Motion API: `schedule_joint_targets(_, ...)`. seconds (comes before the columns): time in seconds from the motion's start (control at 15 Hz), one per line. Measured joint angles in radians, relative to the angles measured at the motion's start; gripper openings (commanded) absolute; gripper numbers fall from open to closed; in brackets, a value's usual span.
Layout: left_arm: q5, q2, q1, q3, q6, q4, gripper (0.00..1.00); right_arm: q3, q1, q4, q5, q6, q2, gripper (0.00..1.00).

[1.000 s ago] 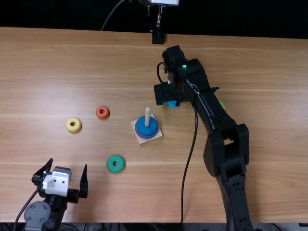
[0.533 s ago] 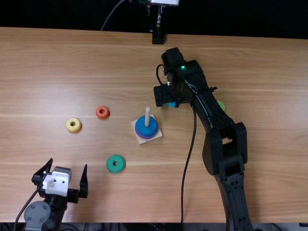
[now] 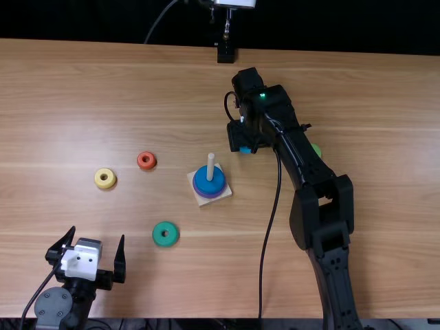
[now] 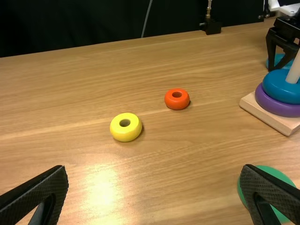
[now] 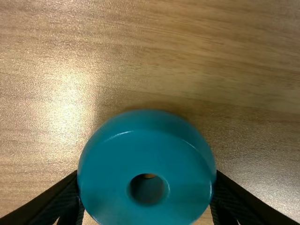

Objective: Build the Hanoi tower: stack the rings onto the peg from bottom to top in this color order: purple, dark blue, light blue, dark green, light green, yellow, orange.

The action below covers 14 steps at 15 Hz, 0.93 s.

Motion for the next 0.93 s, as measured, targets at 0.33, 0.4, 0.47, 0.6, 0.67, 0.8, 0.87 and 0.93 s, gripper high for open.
schedule_joint_targets(0.33,0.000,0.000,0.000,0.000,0.000,0.000,1.00,0.000,0.000,-0.005,0.000,-0.003,-0.006,0.00)
schedule_joint_targets(0.4,0.000,0.000,0.000,0.000,0.000,0.000,1.00,0.000,0.000,-0.013,0.000,-0.003,-0.018,0.00)
schedule_joint_targets(0.47,0.001,0.000,0.000,0.000,0.000,0.000,1.00,0.000,0.000,-0.031,0.000,-0.003,-0.044,0.00)
schedule_joint_targets(0.6,0.000,0.000,0.000,0.000,0.000,0.000,1.00,0.000,0.000,-0.050,0.000,-0.005,-0.127,0.00)
schedule_joint_targets(0.67,0.000,0.000,0.000,0.000,0.000,0.000,1.00,0.000,0.000,-0.051,0.000,-0.006,-0.175,0.00)
schedule_joint_targets(0.8,0.000,0.000,0.000,0.000,-0.001,0.000,1.00,0.000,0.006,-0.085,0.000,-0.009,-0.264,0.00)
schedule_joint_targets(0.87,0.000,0.000,0.000,0.000,0.000,0.000,1.00,0.000,0.013,-0.118,0.000,-0.014,-0.298,0.00)
schedule_joint_targets(0.93,0.000,0.000,0.000,0.000,0.000,0.000,1.00,0.000,0.028,-0.126,0.000,-0.021,-0.326,0.00)
